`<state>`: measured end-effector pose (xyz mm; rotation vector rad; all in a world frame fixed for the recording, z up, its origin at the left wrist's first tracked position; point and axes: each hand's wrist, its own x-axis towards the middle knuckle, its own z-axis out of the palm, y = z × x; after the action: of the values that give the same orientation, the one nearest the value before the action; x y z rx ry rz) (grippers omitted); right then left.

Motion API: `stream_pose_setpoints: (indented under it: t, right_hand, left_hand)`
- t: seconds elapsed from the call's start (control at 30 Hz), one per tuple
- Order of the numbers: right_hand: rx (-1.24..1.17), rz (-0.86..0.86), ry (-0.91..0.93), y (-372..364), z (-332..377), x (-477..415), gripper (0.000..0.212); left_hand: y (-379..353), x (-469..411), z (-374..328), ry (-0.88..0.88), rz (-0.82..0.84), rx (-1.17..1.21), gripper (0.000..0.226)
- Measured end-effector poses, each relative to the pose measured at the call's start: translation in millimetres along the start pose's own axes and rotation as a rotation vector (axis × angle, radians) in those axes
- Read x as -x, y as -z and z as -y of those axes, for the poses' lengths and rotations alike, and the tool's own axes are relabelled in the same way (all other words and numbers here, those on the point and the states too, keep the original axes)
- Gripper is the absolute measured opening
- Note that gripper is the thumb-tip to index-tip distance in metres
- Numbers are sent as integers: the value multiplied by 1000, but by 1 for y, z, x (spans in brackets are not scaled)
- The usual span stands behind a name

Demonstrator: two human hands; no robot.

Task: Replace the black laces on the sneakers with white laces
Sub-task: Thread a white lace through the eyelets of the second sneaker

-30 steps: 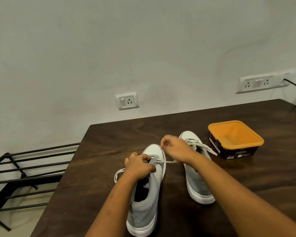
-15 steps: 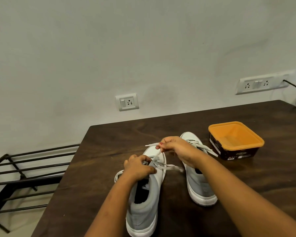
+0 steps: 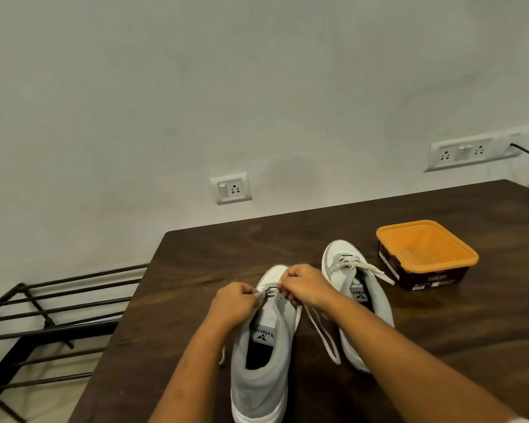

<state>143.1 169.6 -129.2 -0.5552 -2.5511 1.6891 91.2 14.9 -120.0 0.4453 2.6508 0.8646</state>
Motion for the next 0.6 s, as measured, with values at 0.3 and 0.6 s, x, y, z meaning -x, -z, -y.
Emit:
stream_pose_setpoints:
  t: [0.3, 0.6]
  right_hand:
    - [265, -29, 143, -25, 8, 5, 32]
    - [397, -45, 92, -16, -1, -3, 22]
  left_hand:
    - [7, 2, 14, 102, 149, 434, 30]
    - [9, 3, 17, 152, 182, 557, 30]
